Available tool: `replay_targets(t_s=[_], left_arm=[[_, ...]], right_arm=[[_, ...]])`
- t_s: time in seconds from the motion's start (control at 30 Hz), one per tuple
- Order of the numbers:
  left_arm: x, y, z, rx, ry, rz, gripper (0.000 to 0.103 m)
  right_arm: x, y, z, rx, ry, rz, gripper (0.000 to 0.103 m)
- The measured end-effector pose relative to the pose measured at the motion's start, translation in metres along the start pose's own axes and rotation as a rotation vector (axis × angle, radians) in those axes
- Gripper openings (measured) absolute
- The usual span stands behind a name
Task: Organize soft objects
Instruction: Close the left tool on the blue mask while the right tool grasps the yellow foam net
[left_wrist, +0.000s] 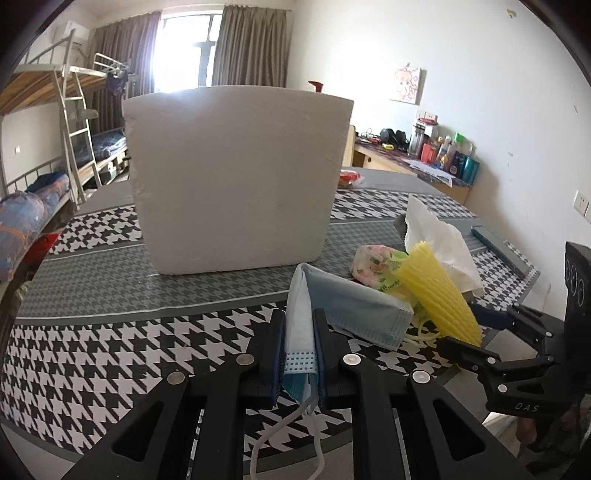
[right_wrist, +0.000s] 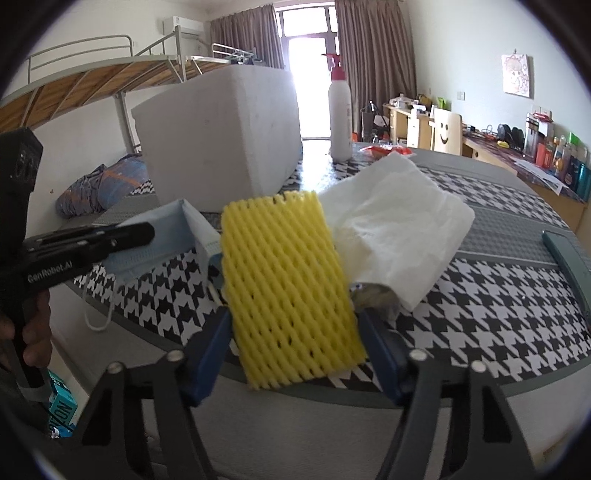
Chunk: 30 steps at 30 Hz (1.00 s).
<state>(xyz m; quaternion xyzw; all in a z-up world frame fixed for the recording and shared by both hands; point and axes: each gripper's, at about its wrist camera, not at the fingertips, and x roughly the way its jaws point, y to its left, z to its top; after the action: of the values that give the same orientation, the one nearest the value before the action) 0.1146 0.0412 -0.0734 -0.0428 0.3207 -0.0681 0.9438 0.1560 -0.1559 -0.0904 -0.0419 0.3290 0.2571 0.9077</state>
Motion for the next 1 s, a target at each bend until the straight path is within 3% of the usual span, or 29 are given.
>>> replay_targets(t_s=[0.13,0.33,0.63,0.67,1.0], left_arm=[[0.0,0.0,0.0,0.0,0.0,-0.002,0.016],[-0.006,0.0,-0.001,-0.001,-0.013,-0.011,0.016],[-0.019,-0.003,0.001,0.001,-0.043,-0.042,0.016],[-0.019,-0.004,0.001,0.004,-0.042,-0.046,0.012],[-0.013,-0.008,-0.012,0.026,0.007,-0.059,0.006]], right_arm=[[-0.003,0.002,-0.001,-0.009,0.008,0.01,0.049],[-0.008,-0.001,-0.004,-0.003,0.014,0.003,0.025],[-0.03,-0.008,0.004,0.014,-0.052,-0.006,0.024],[-0.032,-0.01,0.005,0.015,-0.056,-0.009,0.024],[-0.035,-0.009,0.003,0.024,-0.07,-0.003,0.024]])
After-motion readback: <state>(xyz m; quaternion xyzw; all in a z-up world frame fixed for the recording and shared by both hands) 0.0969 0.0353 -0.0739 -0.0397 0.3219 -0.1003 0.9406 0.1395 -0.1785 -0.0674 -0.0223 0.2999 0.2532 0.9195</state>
